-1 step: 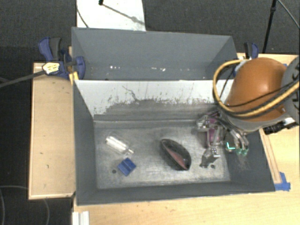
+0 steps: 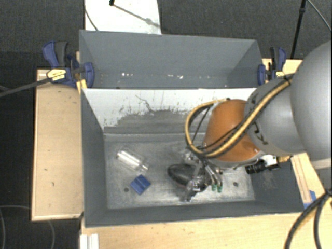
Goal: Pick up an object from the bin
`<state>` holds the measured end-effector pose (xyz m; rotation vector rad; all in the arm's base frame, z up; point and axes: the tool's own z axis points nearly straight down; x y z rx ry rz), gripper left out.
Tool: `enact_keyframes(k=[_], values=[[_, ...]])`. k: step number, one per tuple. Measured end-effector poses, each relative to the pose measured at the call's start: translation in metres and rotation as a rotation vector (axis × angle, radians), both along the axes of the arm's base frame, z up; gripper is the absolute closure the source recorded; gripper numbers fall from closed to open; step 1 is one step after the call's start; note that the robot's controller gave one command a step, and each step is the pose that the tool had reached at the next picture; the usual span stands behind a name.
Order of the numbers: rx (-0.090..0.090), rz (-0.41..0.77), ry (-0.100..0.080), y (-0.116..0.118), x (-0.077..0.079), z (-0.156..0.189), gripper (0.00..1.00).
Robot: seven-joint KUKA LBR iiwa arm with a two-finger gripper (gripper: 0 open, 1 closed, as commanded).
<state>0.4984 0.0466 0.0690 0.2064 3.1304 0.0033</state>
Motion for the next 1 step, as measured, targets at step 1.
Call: enact_keyframes(k=[1], values=[[0.0, -0.098, 0.005, 0.0136, -0.021, 0.032, 0.0]])
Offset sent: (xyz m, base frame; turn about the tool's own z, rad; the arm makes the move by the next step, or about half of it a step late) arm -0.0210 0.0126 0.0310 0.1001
